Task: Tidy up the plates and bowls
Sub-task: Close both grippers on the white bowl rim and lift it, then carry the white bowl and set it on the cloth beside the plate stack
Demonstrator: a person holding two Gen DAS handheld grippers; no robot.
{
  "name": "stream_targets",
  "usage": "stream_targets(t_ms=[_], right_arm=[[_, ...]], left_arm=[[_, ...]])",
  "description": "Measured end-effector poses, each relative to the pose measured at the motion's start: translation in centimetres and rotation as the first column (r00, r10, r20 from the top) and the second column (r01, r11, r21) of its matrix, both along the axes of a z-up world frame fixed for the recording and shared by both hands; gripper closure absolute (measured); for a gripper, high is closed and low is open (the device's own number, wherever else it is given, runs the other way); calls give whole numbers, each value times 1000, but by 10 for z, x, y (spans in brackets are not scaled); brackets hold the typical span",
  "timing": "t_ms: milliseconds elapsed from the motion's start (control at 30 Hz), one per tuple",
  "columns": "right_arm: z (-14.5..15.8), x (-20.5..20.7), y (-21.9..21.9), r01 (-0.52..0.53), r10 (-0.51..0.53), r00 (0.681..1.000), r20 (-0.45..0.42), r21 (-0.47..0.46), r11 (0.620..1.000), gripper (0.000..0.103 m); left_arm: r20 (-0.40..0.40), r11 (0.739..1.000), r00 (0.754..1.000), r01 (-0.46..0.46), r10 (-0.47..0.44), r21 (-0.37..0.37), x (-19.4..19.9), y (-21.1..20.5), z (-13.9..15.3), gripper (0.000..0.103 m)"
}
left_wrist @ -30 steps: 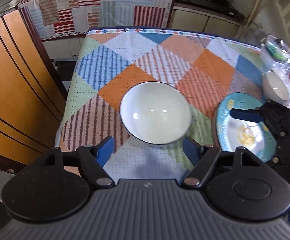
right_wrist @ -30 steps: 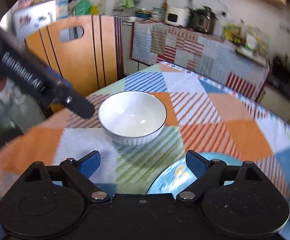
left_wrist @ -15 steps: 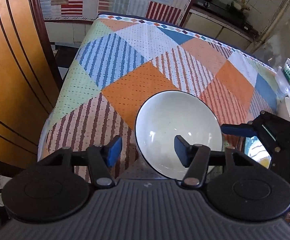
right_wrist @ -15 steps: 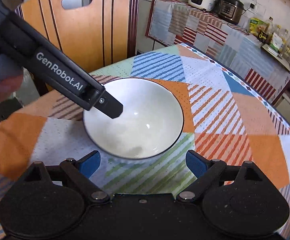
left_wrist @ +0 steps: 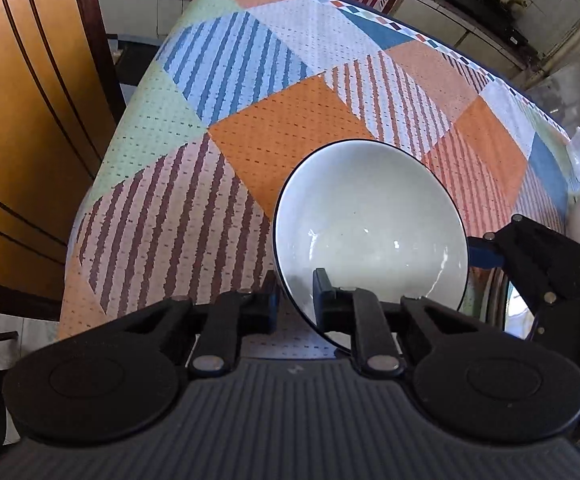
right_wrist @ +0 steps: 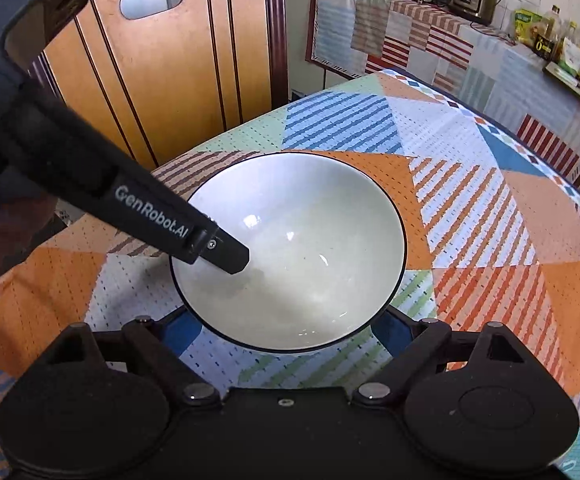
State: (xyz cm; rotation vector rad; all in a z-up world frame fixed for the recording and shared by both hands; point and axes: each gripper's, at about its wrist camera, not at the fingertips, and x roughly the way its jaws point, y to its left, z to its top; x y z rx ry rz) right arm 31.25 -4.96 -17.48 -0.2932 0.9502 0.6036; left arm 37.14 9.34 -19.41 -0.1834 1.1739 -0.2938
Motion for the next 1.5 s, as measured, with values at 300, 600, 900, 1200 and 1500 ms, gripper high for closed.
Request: stream_targets(t_ms=[300,600,900,1200,1500], right_arm=[[30,-10,-24,34,-38,994,104,39,999,10],[59,-4,-74,111,-115,982,147,36,993,10],[52,23,-137,272,-276,951,138,44,961,10],[25,61,-189,363,-363,932,12,-7,932,9],[-2,63,-198,409,-409,912,-39,-1,913,9]], left_arm=[[68,998,996,58,-59,16,1,-24,43,87],[117,983,977,176,-180,44,17,-88,74,85],[140,969,960,246,-241,-22,55,-156,65,84],[96,960,958,275,-270,-46,84,-211,32,84],[78,957,957,285,-281,-46,87,-220,8,84]])
